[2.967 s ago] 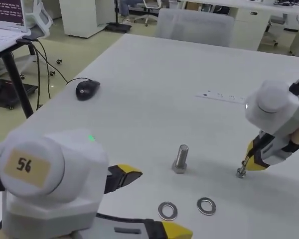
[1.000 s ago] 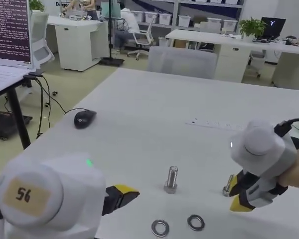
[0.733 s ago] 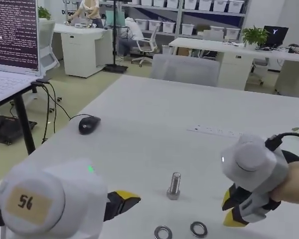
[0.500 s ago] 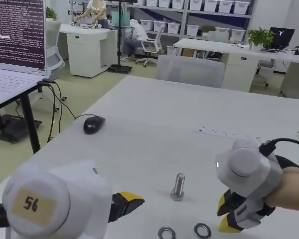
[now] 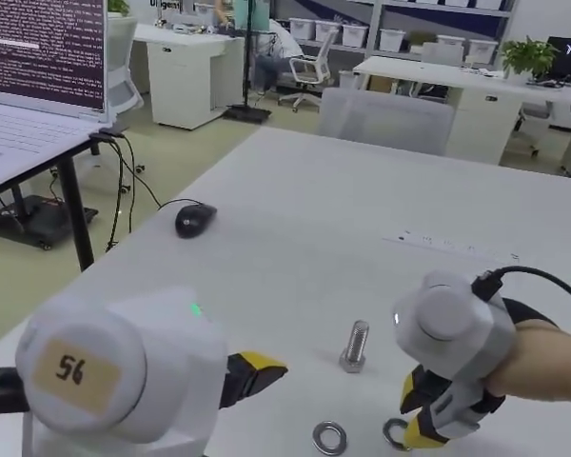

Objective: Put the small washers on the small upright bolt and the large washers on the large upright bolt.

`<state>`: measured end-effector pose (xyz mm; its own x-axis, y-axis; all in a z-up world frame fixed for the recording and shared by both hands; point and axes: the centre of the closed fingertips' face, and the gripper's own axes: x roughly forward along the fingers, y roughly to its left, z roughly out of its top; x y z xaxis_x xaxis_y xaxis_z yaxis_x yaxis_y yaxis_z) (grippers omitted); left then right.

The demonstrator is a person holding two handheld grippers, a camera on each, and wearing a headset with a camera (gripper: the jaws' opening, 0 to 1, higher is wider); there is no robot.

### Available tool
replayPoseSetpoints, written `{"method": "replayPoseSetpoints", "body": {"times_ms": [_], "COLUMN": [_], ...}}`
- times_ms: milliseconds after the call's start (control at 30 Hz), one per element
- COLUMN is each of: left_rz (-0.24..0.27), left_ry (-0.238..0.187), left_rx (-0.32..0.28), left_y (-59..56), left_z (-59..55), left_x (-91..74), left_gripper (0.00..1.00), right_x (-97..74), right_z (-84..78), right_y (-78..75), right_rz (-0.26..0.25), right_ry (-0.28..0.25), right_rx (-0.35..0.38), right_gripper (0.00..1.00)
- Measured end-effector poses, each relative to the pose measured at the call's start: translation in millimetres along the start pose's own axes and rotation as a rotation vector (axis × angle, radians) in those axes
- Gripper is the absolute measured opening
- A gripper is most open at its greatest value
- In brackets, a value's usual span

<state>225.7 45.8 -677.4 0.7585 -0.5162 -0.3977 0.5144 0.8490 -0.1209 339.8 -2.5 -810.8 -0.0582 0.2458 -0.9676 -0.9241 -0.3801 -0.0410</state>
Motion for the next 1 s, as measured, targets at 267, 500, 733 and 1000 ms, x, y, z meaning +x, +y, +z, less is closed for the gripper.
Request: {"method": "replayPoseSetpoints", "body": {"times_ms": [267,500,733,1000], "left_rz": [0.013,0.022,0.034,0.047], "left_ry": [0.008,0.006,0.004,0.004], "left_rx": [-0.007,-0.019,-0.026,-0.031], "left_y": [4.3,5.6,7.5,9.5], "left_z": [-3.3,-4.7,-6.3,-7.8], "left_x": [1.2,1.9,2.8,0.5], "left_gripper": [0.69,0.69,0.69,0.69], "right_x": [8.5,14.2,13.4,12.6], "right_z": [-2.1,-6.0,-5.3,-7.5], "right_y": [1.2,0.1,0.1,2.0], "right_rz": [0.024,0.036,0.049,0.050], "right_ry": [0.002,0.004,-0.018,-0.028], "right_rx": [-0.025,-0.030,-0.027,-0.044], "right_gripper": [0.29,0.30,0.29,0.28]}}
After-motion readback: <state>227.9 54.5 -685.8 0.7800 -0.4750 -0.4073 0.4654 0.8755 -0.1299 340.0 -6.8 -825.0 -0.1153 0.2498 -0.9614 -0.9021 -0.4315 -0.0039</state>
